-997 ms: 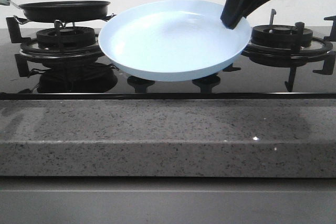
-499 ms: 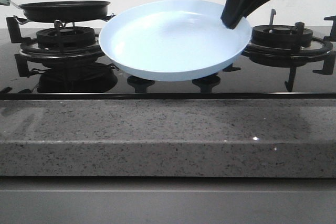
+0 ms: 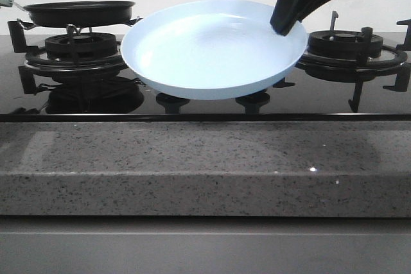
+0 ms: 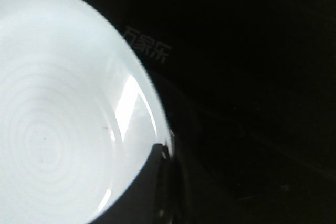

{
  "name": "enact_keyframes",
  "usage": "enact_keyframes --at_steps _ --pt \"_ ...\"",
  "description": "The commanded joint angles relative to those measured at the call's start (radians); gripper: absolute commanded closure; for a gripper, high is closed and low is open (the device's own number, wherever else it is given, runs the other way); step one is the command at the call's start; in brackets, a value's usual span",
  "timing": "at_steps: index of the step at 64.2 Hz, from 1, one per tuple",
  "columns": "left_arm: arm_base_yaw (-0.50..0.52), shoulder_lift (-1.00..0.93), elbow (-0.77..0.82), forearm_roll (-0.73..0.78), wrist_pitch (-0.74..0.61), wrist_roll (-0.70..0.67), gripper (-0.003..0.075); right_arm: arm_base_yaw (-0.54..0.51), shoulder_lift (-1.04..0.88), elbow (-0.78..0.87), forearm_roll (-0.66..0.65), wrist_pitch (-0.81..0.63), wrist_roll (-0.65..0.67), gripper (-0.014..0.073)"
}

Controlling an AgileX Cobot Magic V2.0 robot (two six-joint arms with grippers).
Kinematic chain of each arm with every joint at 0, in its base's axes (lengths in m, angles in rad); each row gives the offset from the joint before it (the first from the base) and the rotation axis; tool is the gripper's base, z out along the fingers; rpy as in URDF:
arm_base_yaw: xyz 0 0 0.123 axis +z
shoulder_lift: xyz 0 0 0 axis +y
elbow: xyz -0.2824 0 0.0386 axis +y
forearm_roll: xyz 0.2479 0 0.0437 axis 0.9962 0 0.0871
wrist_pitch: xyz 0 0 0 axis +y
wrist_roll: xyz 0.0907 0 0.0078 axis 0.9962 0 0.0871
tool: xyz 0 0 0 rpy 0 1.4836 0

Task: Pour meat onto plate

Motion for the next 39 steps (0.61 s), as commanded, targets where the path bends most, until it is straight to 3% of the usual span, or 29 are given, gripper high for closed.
enact_keyframes --at_steps 1,9,21,39 --pt "-0.003 -0.049 -0.031 -0.048 0.030 0.004 0.0741 0.000 -0.051 -0.022 0.033 -0.043 -0.007 0.0654" --pt "0.001 -0.049 -0.031 -0.073 0.074 0.004 0.0741 0.000 -0.051 -0.022 0.033 -0.043 -0.007 0.0654" --pt "0.004 -0.064 -0.038 -0.252 0.241 0.026 0.0741 0.000 -0.051 -0.022 0.033 -0.043 -0.007 0.0654" --pt "-0.014 -0.194 -0.094 -0.190 0.245 0.067 0.0741 0.000 -0.051 -0.022 0.033 -0.043 -0.007 0.0654"
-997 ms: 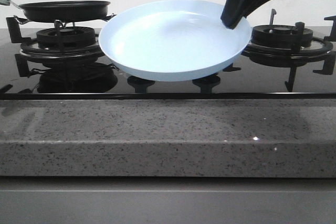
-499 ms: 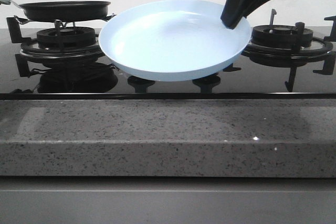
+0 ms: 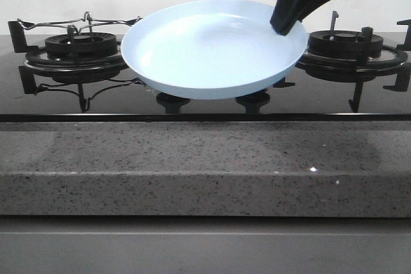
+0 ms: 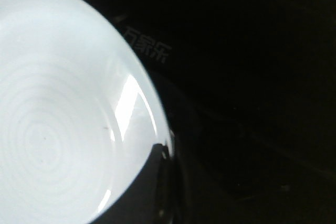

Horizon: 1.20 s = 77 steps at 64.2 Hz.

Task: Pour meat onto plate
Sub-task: 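Lift the black pan with the left gripper and tip meat onto the plate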

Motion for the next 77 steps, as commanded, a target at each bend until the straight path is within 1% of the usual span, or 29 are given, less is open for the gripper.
enact_keyframes --at_steps 1,9,17,20,36,44,57,62,67,77 --pt "-0.016 -0.123 -0.052 -0.058 0.060 0.026 0.0741 0.000 -0.051 -0.022 0.033 -0.043 -0.007 0.0654" --pt "-0.053 -0.218 -0.052 0.080 0.005 0.048 0.0741 0.000 -0.051 -0.022 0.033 -0.043 -0.007 0.0654" --pt "-0.130 -0.304 -0.052 0.259 -0.083 0.048 0.0741 0.000 -0.051 -0.022 0.033 -0.043 -0.007 0.0654" --pt "-0.160 -0.327 -0.052 0.304 -0.114 0.046 0.0741 0.000 -0.051 -0.022 0.033 -0.043 -0.007 0.0654" --pt "-0.334 -0.402 -0.052 0.391 -0.228 0.046 0.0741 0.000 -0.051 -0.022 0.033 -0.043 -0.007 0.0654" --pt "-0.441 -0.426 -0.052 0.545 -0.326 0.046 0.0741 0.000 -0.051 -0.022 0.033 -0.043 -0.007 0.0654" --pt "-0.604 -0.463 -0.052 0.755 -0.488 0.046 0.0741 0.000 -0.051 -0.022 0.033 -0.043 -0.007 0.0654" --pt "-0.673 -0.477 -0.055 0.861 -0.537 0.046 0.0741 0.000 -0.051 -0.022 0.033 -0.043 -0.007 0.0654" --pt "-0.741 -0.485 -0.067 0.986 -0.560 0.046 0.0741 0.000 -0.051 -0.022 0.033 -0.043 -0.007 0.0654" --pt "-0.840 -0.488 -0.097 1.167 -0.584 0.044 0.0741 0.000 -0.051 -0.022 0.033 -0.043 -0.007 0.0654"
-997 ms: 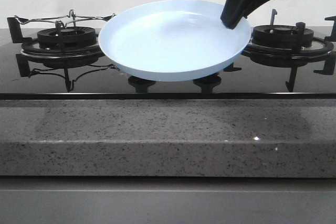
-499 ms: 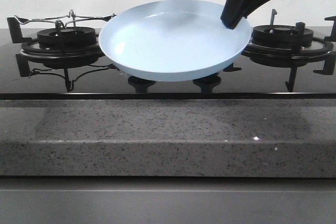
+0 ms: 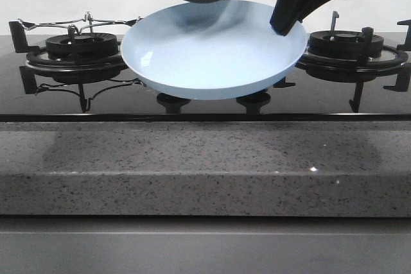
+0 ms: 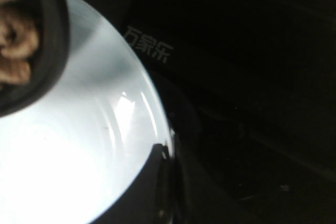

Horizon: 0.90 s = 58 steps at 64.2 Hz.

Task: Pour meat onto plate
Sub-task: 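Lift the black pan with the left gripper and tip meat onto the plate, then lower the empty pan back onto its burner with the left gripper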

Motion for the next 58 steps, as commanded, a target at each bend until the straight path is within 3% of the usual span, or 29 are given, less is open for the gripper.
enact_keyframes --at_steps 1,17,24,46,53,58 --pt "-0.058 -0.039 -0.060 0.092 -0.115 -0.009 0.0741 0.000 -0.051 -0.022 0.033 -0.043 -0.007 0.0654" --pt "-0.156 -0.039 -0.104 0.455 -0.114 -0.134 0.0741 0.000 -0.051 -0.022 0.033 -0.043 -0.007 0.0654" --pt "-0.180 -0.039 -0.104 0.536 -0.107 -0.168 0.0741 0.000 -0.051 -0.022 0.033 -0.043 -0.007 0.0654" --pt "-0.181 -0.039 -0.104 0.495 -0.096 -0.192 0.0741 0.000 -0.051 -0.022 0.033 -0.043 -0.007 0.0654" --pt "-0.128 -0.039 -0.104 0.360 -0.098 -0.237 0.0740 0.000 -0.051 -0.022 0.033 -0.043 -0.007 0.0654" --pt "-0.044 -0.039 -0.104 0.164 -0.093 -0.236 0.0740 0.000 -0.051 -0.022 0.033 -0.043 -0.007 0.0654"
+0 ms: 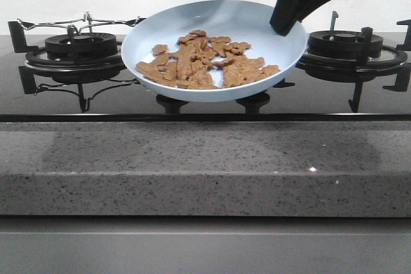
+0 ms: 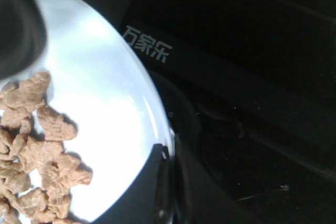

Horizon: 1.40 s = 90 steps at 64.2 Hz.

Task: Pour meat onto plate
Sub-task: 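Lower the empty pan back onto its burner with the left gripper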

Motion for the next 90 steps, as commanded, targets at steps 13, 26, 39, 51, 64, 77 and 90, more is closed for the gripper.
enact_keyframes --at_steps 13,26,39,51,64,77,90 --pt "0.387 -0.012 0.005 -0.882 0.011 0.181 0.0740 0.000 -0.051 -0.024 0.033 -0.043 -0.007 0.0654" --pt "0.723 0.093 0.085 -1.395 0.307 0.319 0.0740 0.000 -0.051 -0.024 0.033 -0.043 -0.007 0.0654" --pt "0.873 0.242 0.105 -1.578 0.432 0.315 0.0740 0.000 -0.051 -0.024 0.033 -0.043 -0.007 0.0654" --pt "0.909 0.353 0.102 -1.603 0.454 0.246 0.0741 0.000 -0.051 -0.024 0.033 -0.043 -0.007 0.0654" --pt "0.932 0.439 0.102 -1.599 0.422 0.208 0.0741 0.000 -0.051 -0.024 0.033 -0.043 -0.007 0.0654" --pt "0.946 0.464 0.102 -1.564 0.383 0.208 0.0741 0.000 -0.051 -0.024 0.033 -0.043 -0.007 0.0654" --pt "0.946 0.467 0.102 -1.487 0.367 0.201 0.0740 0.000 -0.051 -0.024 0.033 -0.043 -0.007 0.0654"
